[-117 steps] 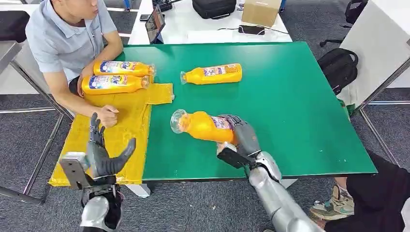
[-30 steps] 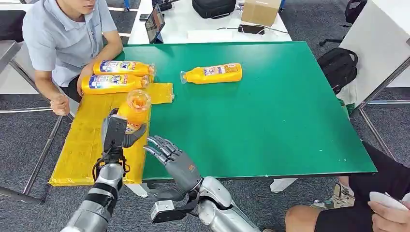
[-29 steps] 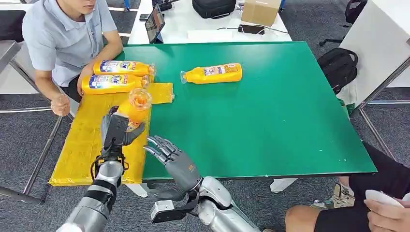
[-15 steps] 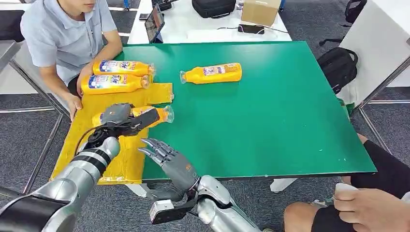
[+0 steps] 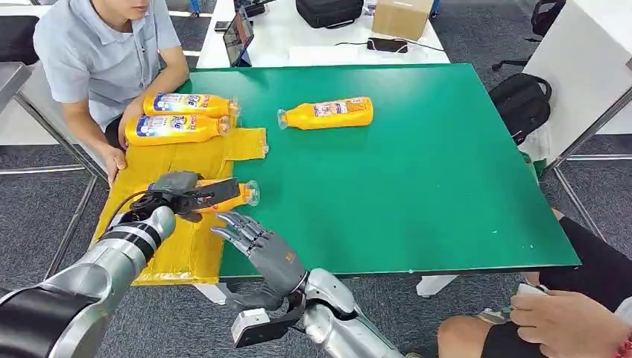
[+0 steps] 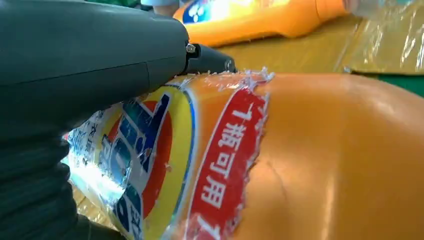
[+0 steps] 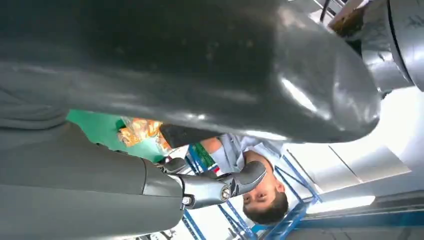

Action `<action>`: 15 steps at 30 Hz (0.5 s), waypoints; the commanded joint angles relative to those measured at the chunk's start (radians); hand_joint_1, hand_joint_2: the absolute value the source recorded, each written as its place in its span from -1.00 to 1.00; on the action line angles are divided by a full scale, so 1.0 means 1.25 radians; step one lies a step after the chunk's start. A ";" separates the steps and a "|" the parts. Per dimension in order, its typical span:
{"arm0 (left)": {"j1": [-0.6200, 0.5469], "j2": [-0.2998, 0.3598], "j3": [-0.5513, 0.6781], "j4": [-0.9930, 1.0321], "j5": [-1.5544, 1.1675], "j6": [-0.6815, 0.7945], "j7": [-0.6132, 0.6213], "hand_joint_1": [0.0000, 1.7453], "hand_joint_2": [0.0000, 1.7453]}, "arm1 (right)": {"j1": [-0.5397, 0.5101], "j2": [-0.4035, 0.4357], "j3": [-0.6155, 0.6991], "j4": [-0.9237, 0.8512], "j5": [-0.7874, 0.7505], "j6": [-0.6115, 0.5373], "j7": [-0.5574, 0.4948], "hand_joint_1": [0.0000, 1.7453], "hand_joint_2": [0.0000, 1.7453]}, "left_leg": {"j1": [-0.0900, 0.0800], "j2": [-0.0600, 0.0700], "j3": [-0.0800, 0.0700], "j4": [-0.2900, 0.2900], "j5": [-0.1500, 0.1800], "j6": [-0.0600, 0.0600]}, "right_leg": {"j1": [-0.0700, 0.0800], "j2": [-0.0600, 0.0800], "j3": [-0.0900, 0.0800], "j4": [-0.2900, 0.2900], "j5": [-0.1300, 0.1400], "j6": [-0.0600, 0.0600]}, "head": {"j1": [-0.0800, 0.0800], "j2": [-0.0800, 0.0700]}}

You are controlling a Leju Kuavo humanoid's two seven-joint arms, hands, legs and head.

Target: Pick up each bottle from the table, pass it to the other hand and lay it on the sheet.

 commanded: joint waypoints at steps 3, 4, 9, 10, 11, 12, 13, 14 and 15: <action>-0.060 0.000 0.049 0.074 0.047 -0.089 -0.049 -1.00 1.00 | -0.065 0.006 0.016 0.092 -0.026 -0.003 -0.032 -1.00 -1.00 | 0.001 0.001 -0.002 0.001 0.000 0.000 | 0.001 0.001 -0.002 0.001 0.001 -0.001 | 0.000 0.000; -0.059 -0.002 0.058 0.078 0.057 -0.102 -0.053 -1.00 1.00 | -0.068 0.006 0.017 0.095 -0.027 -0.001 -0.033 -1.00 -1.00 | 0.001 0.001 -0.002 0.001 0.000 0.000 | 0.001 0.000 -0.001 0.001 0.001 -0.001 | 0.000 0.000; -0.063 0.009 0.062 0.082 0.065 -0.153 -0.073 -1.00 1.00 | -0.081 0.016 0.025 0.133 -0.039 -0.003 -0.047 -1.00 -1.00 | 0.001 0.002 -0.001 0.001 0.001 0.000 | 0.001 0.001 -0.001 0.000 0.001 -0.001 | 0.000 0.000; -0.067 0.010 0.064 0.082 0.068 -0.158 -0.078 -1.00 1.00 | -0.082 0.017 0.024 0.135 -0.042 -0.002 -0.048 -1.00 -1.00 | 0.001 0.002 -0.001 0.001 0.000 0.000 | 0.001 0.001 -0.001 0.000 0.001 -0.001 | 0.000 0.000; -0.070 0.010 0.072 0.081 0.076 -0.161 -0.084 -1.00 1.00 | -0.083 0.018 0.023 0.137 -0.045 -0.001 -0.050 -1.00 -1.00 | 0.001 0.001 -0.001 0.001 0.001 0.000 | 0.001 0.001 -0.001 0.000 0.001 -0.001 | 0.000 0.000; -0.072 0.008 0.084 0.080 0.088 -0.163 -0.088 -1.00 1.00 | -0.084 0.020 0.021 0.139 -0.049 -0.003 -0.053 -1.00 -1.00 | 0.001 0.001 -0.001 0.001 0.001 0.000 | 0.001 0.000 -0.001 0.001 0.001 -0.001 | 0.000 0.000; -0.074 0.008 0.086 0.079 0.090 -0.164 -0.090 -1.00 1.00 | -0.085 0.020 0.021 0.140 -0.050 -0.002 -0.054 -1.00 -1.00 | 0.001 0.001 -0.002 0.001 0.001 0.000 | 0.001 0.001 -0.001 0.000 0.001 -0.001 | 0.000 0.000; -0.075 0.008 0.088 0.078 0.093 -0.166 -0.095 -1.00 1.00 | -0.085 0.020 0.021 0.141 -0.051 -0.001 -0.054 -1.00 -1.00 | 0.001 0.001 -0.001 0.001 0.001 0.000 | 0.001 0.001 -0.001 0.001 0.001 -0.001 | 0.000 0.000; -0.077 0.009 0.095 0.075 0.100 -0.165 -0.104 -1.00 1.00 | -0.088 0.020 0.022 0.145 -0.052 0.000 -0.055 -1.00 -1.00 | 0.001 0.000 -0.002 0.001 0.001 0.000 | 0.001 0.000 -0.001 0.001 0.001 -0.001 | 0.000 0.000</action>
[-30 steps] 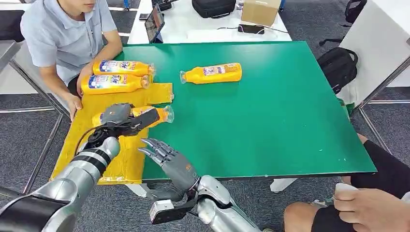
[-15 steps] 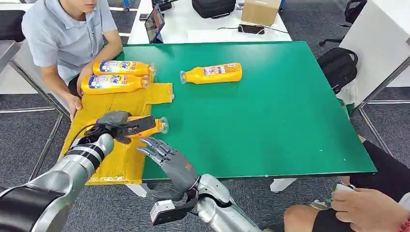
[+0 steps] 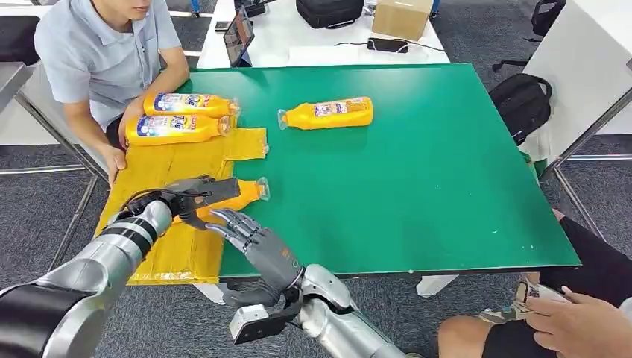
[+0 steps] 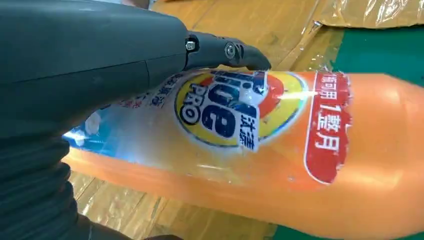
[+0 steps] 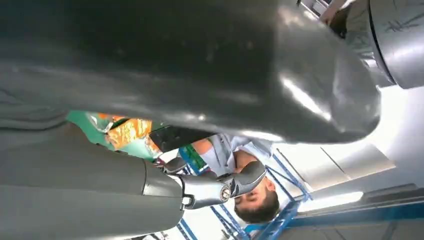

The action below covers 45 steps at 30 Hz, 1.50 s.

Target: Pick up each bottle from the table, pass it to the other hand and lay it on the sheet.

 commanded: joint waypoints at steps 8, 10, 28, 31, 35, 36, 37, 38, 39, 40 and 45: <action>-0.021 0.012 0.193 0.003 0.202 0.009 -0.184 -1.00 1.00 | -0.050 -0.004 0.027 0.098 -0.014 -0.016 -0.029 -1.00 -1.00 | 0.001 0.002 -0.001 0.001 0.000 0.000 | 0.001 0.001 -0.001 0.000 0.001 -0.001 | 0.000 0.000; 0.003 0.004 0.263 -0.024 0.283 0.023 -0.255 -1.00 1.00 | -0.045 -0.006 0.026 0.087 -0.017 -0.026 -0.033 -1.00 -1.00 | 0.000 0.001 -0.001 0.000 0.000 0.000 | 0.000 0.001 -0.001 0.000 0.001 -0.001 | 0.000 0.000; 0.436 -0.151 0.337 -0.643 0.756 0.221 -0.437 -1.00 1.00 | 0.047 -0.072 0.040 -0.057 -0.130 -0.097 -0.027 -1.00 1.00 | 0.000 0.000 0.000 -0.001 0.001 0.000 | 0.000 -0.001 0.000 -0.002 0.000 0.000 | 0.000 0.000; 0.582 -0.194 0.317 -0.865 0.855 0.312 -0.470 -1.00 1.00 | 0.051 -0.105 -0.001 -0.036 0.020 -0.153 0.082 -1.00 1.00 | 0.000 0.001 0.001 -0.001 0.000 0.000 | 0.000 0.000 0.001 -0.003 0.001 0.000 | 0.000 0.000; 0.718 -0.219 0.303 -1.028 0.813 0.413 -0.477 -1.00 1.00 | 0.024 -0.160 -0.083 0.005 0.258 -0.187 0.330 -1.00 1.00 | 0.000 0.002 0.000 0.000 -0.001 0.001 | 0.000 0.001 0.000 -0.002 0.000 0.000 | 0.000 0.000; 0.718 -0.219 0.303 -1.028 0.813 0.413 -0.477 -1.00 1.00 | 0.024 -0.160 -0.083 0.005 0.258 -0.187 0.330 -1.00 1.00 | -0.001 0.002 0.000 0.000 -0.001 0.001 | -0.001 0.001 -0.001 -0.002 0.000 0.000 | 0.000 0.000; 0.718 -0.219 0.303 -1.028 0.813 0.413 -0.477 -1.00 1.00 | 0.024 -0.160 -0.083 0.005 0.258 -0.187 0.330 -1.00 1.00 | -0.001 0.001 -0.001 0.000 -0.001 0.001 | -0.001 0.000 -0.001 -0.002 0.000 0.000 | 0.000 0.000; 0.718 -0.219 0.303 -1.028 0.813 0.413 -0.477 -1.00 1.00 | 0.024 -0.160 -0.083 0.005 0.258 -0.187 0.330 -1.00 1.00 | -0.001 0.000 -0.001 0.000 0.000 0.001 | -0.001 0.000 -0.002 -0.002 0.000 0.000 | 0.000 0.000; 0.718 -0.219 0.303 -1.028 0.813 0.413 -0.477 -1.00 1.00 | 0.024 -0.160 -0.083 0.005 0.258 -0.187 0.330 -1.00 1.00 | -0.001 0.001 -0.002 0.001 0.000 0.001 | 0.000 0.000 -0.002 -0.002 0.001 -0.001 | 0.000 0.000; 0.724 -0.219 0.290 -1.032 0.781 0.444 -0.477 -1.00 1.00 | 0.019 -0.168 -0.106 0.013 0.315 -0.196 0.393 -1.00 1.00 | -0.001 0.001 -0.002 0.001 0.000 0.001 | -0.001 0.000 -0.002 -0.001 0.001 -0.001 | 0.000 0.000; 0.726 -0.192 0.185 -0.987 0.574 0.697 -0.477 -1.00 1.00 | -0.015 -0.177 -0.193 0.081 0.403 -0.130 0.496 -1.00 1.00 | -0.001 -0.003 -0.002 0.000 0.001 0.001 | -0.001 -0.004 -0.001 -0.002 0.001 0.000 | 0.000 0.000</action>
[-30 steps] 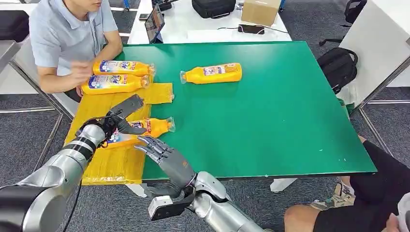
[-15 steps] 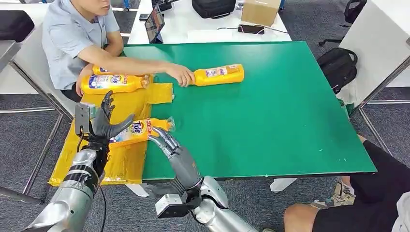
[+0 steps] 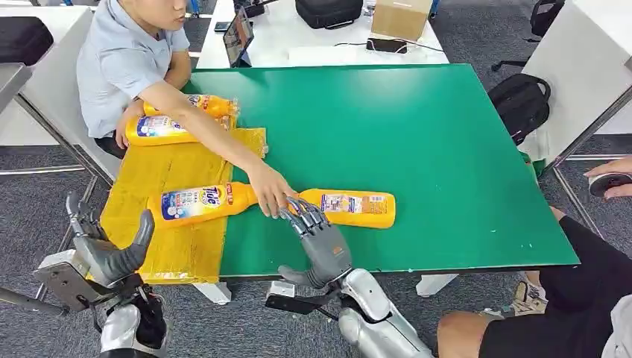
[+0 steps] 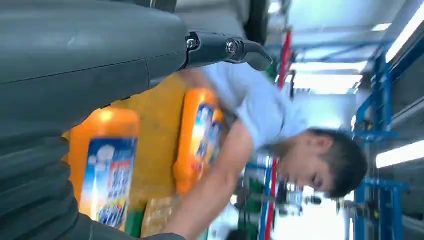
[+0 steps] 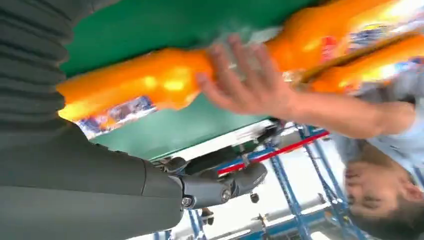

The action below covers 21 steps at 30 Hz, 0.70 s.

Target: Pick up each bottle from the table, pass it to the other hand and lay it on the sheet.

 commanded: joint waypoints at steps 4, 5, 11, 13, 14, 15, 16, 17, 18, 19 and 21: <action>0.026 0.013 -0.130 -0.011 -0.177 0.237 0.003 -1.00 1.00 | -0.074 -0.037 -0.129 0.135 0.087 0.053 0.109 -1.00 1.00 | 0.001 -0.002 -0.001 0.001 0.002 0.001 | 0.001 -0.002 0.000 -0.001 0.002 -0.001 | 0.001 0.000; 0.020 0.023 -0.147 0.006 -0.186 0.237 0.003 -1.00 1.00 | -0.084 -0.035 -0.135 0.160 0.110 0.060 0.126 -1.00 1.00 | 0.001 -0.001 -0.001 0.000 0.002 0.001 | 0.001 -0.001 0.001 -0.001 0.002 -0.001 | 0.000 0.000; -0.014 -0.021 -0.155 0.016 -0.385 0.237 0.003 -1.00 1.00 | -0.203 -0.008 -0.193 0.353 0.093 0.070 0.106 -1.00 1.00 | 0.000 -0.001 -0.001 0.001 0.002 0.001 | 0.000 -0.001 0.000 0.001 0.001 0.000 | 0.000 0.000; -0.023 -0.013 -0.179 0.035 -0.355 0.237 0.003 -1.00 1.00 | -0.230 -0.008 -0.193 0.397 0.109 0.068 0.128 -1.00 1.00 | 0.000 -0.001 -0.001 0.001 0.002 0.000 | 0.000 -0.001 0.000 0.000 0.001 0.000 | 0.000 0.000; -0.024 -0.012 -0.180 0.030 -0.356 0.237 0.003 -1.00 1.00 | -0.233 -0.009 -0.194 0.402 0.120 0.036 0.140 -1.00 1.00 | 0.000 -0.001 -0.001 0.001 0.002 0.000 | 0.001 -0.001 0.000 0.000 0.002 -0.001 | 0.000 0.000; -0.024 -0.013 -0.179 0.029 -0.357 0.237 0.003 -1.00 1.00 | -0.236 -0.008 -0.199 0.408 0.122 0.032 0.150 -1.00 1.00 | 0.000 -0.002 -0.001 0.000 0.002 0.000 | 0.000 -0.001 0.000 0.001 0.001 0.000 | 0.000 0.000; -0.024 -0.006 -0.186 0.038 -0.334 0.237 0.003 -1.00 1.00 | -0.236 -0.008 -0.202 0.411 0.127 0.041 0.161 -1.00 1.00 | 0.000 -0.002 -0.001 0.001 0.002 0.000 | 0.000 -0.002 0.000 0.000 0.002 -0.001 | 0.000 0.000; -0.027 0.004 -0.195 0.056 -0.302 0.237 0.003 -1.00 1.00 | -0.238 -0.012 -0.199 0.420 0.142 0.074 0.193 -1.00 1.00 | 0.000 -0.002 -0.001 0.001 0.002 0.000 | 0.000 -0.002 0.000 0.000 0.001 -0.001 | 0.000 0.000; -0.032 0.014 -0.200 0.068 -0.279 0.237 0.003 -1.00 1.00 | -0.240 -0.013 -0.204 0.426 0.141 0.104 0.207 -1.00 1.00 | 0.000 -0.003 0.000 0.000 0.002 0.000 | 0.000 -0.002 0.001 0.000 0.001 0.000 | 0.000 0.000; -0.033 0.016 -0.195 0.068 -0.279 0.237 0.003 -1.00 1.00 | -0.240 -0.017 -0.203 0.431 0.151 0.121 0.228 -1.00 1.00 | 0.000 -0.002 -0.001 0.001 0.002 0.000 | 0.001 -0.002 0.000 0.000 0.002 -0.001 | 0.000 0.000; -0.037 0.016 -0.190 0.049 -0.263 0.237 0.003 -1.00 1.00 | -0.255 -0.027 -0.201 0.430 0.170 0.111 0.252 -1.00 1.00 | 0.000 -0.001 0.000 0.000 0.002 0.000 | 0.000 -0.001 0.000 0.000 0.002 -0.001 | 0.000 0.000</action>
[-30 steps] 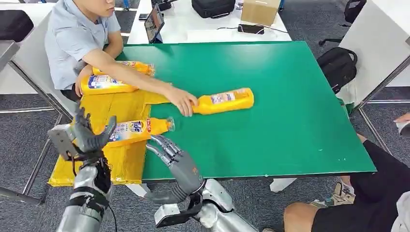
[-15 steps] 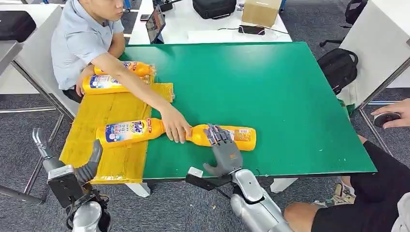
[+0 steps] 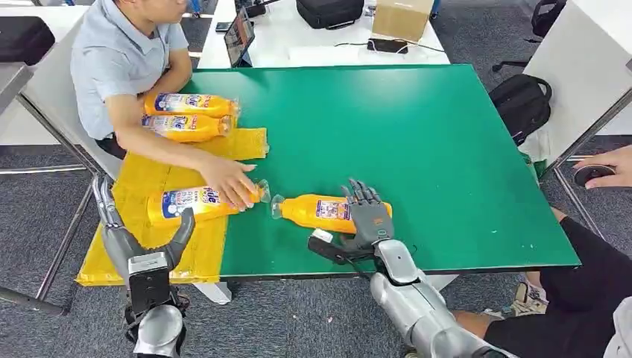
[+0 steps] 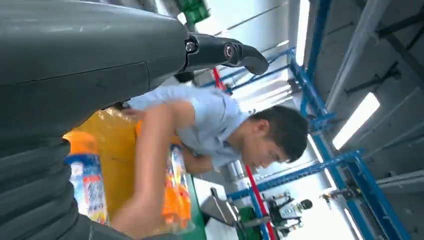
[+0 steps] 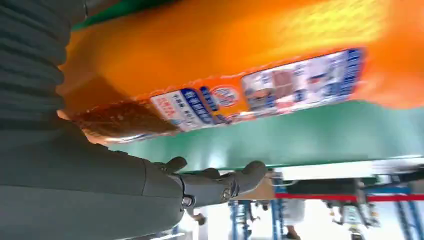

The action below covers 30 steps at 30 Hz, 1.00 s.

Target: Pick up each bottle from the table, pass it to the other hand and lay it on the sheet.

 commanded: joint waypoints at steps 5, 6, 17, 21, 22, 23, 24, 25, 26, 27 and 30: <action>-0.049 0.037 -0.027 0.078 0.079 0.000 0.003 -1.00 1.00 | -0.091 -0.012 -0.037 0.157 0.044 0.098 0.105 -1.00 1.00 | 0.000 -0.001 0.000 0.000 0.001 0.000 | 0.000 -0.002 0.000 0.000 0.001 -0.001 | 0.000 0.000; -0.051 0.042 -0.031 0.085 0.087 0.000 0.003 -1.00 1.00 | -0.091 -0.011 -0.037 0.159 0.049 0.122 0.112 -1.00 1.00 | 0.001 -0.001 -0.001 0.000 0.002 0.000 | 0.001 -0.002 0.000 -0.001 0.002 -0.002 | 0.000 0.000; -0.069 0.062 -0.045 0.111 0.112 0.000 0.003 -1.00 1.00 | -0.095 -0.005 -0.043 0.179 0.030 0.224 0.084 1.00 1.00 | 0.000 -0.001 0.002 0.000 0.002 0.000 | 0.001 -0.002 0.003 -0.001 0.002 -0.001 | 0.000 0.000; -0.069 0.062 -0.045 0.111 0.112 0.000 0.003 -1.00 1.00 | -0.095 -0.005 -0.043 0.179 0.030 0.224 0.084 1.00 1.00 | 0.000 -0.001 0.005 0.000 0.002 0.000 | 0.001 -0.002 0.006 -0.001 0.001 -0.001 | 0.001 0.000; -0.069 0.062 -0.045 0.111 0.112 0.000 0.003 -1.00 1.00 | -0.095 -0.005 -0.043 0.179 0.030 0.224 0.084 1.00 1.00 | 0.000 -0.001 0.006 0.000 0.001 0.000 | 0.000 -0.001 0.006 -0.001 0.001 0.000 | 0.000 0.000; -0.070 0.063 -0.047 0.114 0.114 0.000 0.003 -1.00 1.00 | -0.097 -0.004 -0.042 0.181 0.029 0.234 0.082 1.00 1.00 | 0.001 -0.001 0.004 0.000 0.002 0.000 | 0.001 -0.002 0.005 -0.001 0.002 -0.001 | 0.000 0.000; -0.073 0.068 -0.054 0.119 0.126 0.000 0.003 -1.00 1.00 | -0.097 -0.005 -0.048 0.181 0.017 0.249 0.065 1.00 1.00 | 0.000 -0.001 0.005 0.000 0.002 0.000 | 0.001 -0.002 0.006 -0.001 0.001 -0.001 | 0.001 0.000; -0.076 0.074 -0.061 0.122 0.135 0.000 0.003 -1.00 1.00 | -0.097 -0.004 -0.057 0.180 -0.002 0.266 0.037 1.00 1.00 | 0.000 -0.001 0.006 0.000 0.001 0.000 | 0.000 -0.002 0.006 -0.001 0.001 0.000 | 0.000 0.000; -0.083 0.081 -0.073 0.128 0.155 -0.014 0.003 -1.00 1.00 | -0.094 -0.003 -0.074 0.180 -0.046 0.310 -0.041 1.00 1.00 | 0.001 -0.002 0.005 0.000 0.002 0.000 | 0.001 -0.002 0.006 -0.001 0.001 -0.001 | 0.000 0.000; -0.090 0.086 -0.080 0.134 0.169 -0.026 0.003 -1.00 1.00 | -0.093 -0.011 -0.080 0.185 -0.067 0.343 -0.082 1.00 1.00 | 0.000 -0.002 0.005 0.000 0.002 0.000 | 0.001 -0.002 0.006 -0.001 0.001 -0.001 | 0.000 0.000; -0.116 0.093 -0.099 0.173 0.191 -0.031 0.003 -1.00 1.00 | -0.087 -0.028 -0.098 0.193 -0.113 0.359 -0.138 1.00 1.00 | 0.001 -0.003 0.006 -0.001 0.002 0.000 | 0.001 -0.003 0.007 -0.002 0.001 -0.001 | 0.001 0.000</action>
